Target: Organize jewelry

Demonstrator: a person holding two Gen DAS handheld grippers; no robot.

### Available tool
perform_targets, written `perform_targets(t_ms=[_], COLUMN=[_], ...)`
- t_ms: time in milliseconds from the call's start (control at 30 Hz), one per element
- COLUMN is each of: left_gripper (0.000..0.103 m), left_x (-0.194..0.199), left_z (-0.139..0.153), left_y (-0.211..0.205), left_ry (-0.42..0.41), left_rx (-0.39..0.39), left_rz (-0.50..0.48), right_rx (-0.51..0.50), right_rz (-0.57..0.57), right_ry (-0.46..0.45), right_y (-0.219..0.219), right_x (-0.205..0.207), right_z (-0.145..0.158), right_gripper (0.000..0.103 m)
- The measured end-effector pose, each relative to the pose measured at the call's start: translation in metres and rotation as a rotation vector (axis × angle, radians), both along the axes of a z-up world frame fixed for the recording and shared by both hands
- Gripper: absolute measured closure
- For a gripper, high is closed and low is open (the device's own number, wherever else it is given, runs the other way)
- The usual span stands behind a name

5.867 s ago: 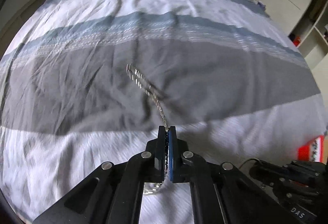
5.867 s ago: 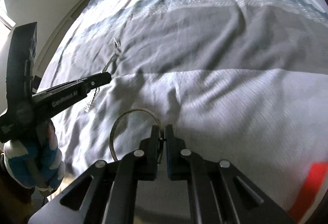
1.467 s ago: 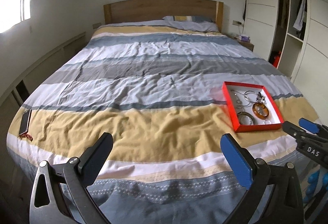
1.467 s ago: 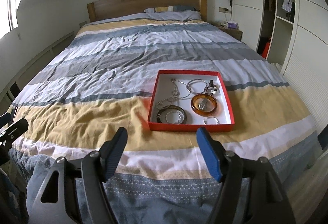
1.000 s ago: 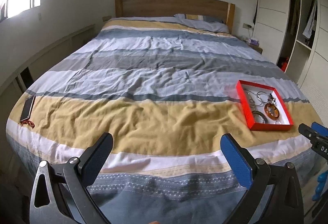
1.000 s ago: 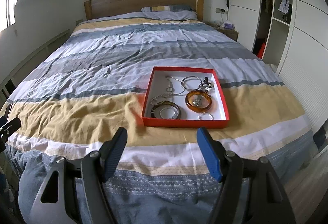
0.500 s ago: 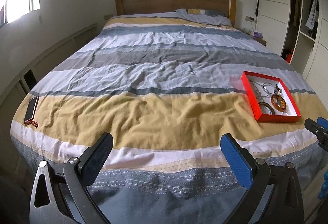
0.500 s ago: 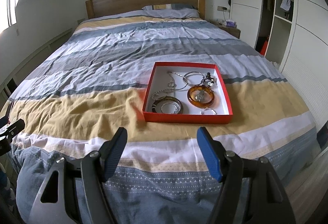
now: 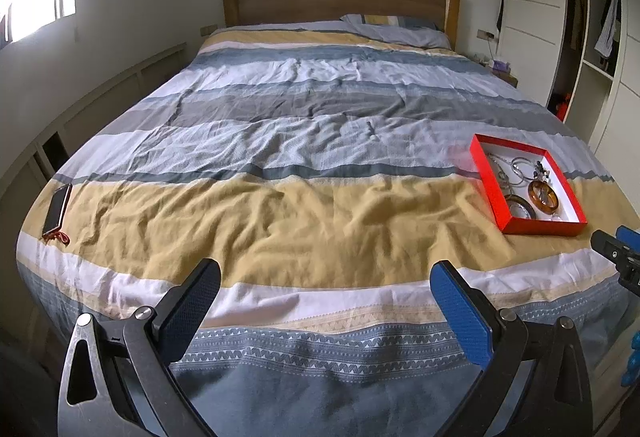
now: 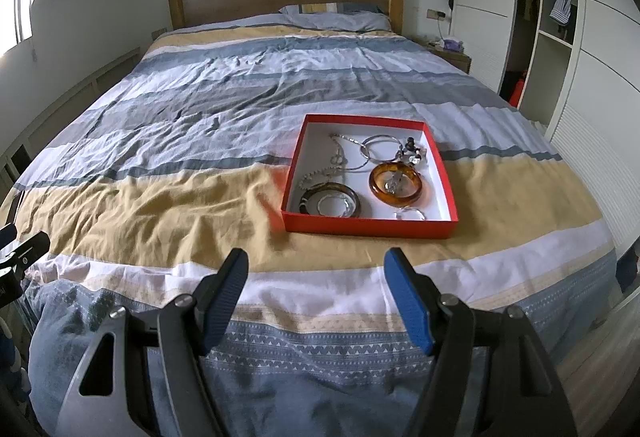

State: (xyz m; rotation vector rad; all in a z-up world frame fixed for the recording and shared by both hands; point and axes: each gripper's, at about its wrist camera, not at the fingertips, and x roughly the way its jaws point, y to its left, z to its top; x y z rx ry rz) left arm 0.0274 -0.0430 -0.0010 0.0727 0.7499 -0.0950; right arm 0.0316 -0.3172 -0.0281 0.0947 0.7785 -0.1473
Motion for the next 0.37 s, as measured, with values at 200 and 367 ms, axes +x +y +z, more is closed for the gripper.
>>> perform_targets(t_ms=[200,367], left_gripper=[0.001,0.001], left_x=[-0.0002,0.0003], left_z=[-0.0025,-0.0025], left_y=[0.0029,0.0059], left_ry=[0.004,0.005], left_rx=[-0.014,-0.019], left_rz=[0.005,0.009], right_rx=[-0.014,-0.019], right_rz=[0.011,0.018], right_ry=[0.008,0.013], right_y=[0.0060,0.0098], right_x=[0.0011,0.0017], right_z=[-0.0001,0.0003], right_gripper=[0.034,0.034])
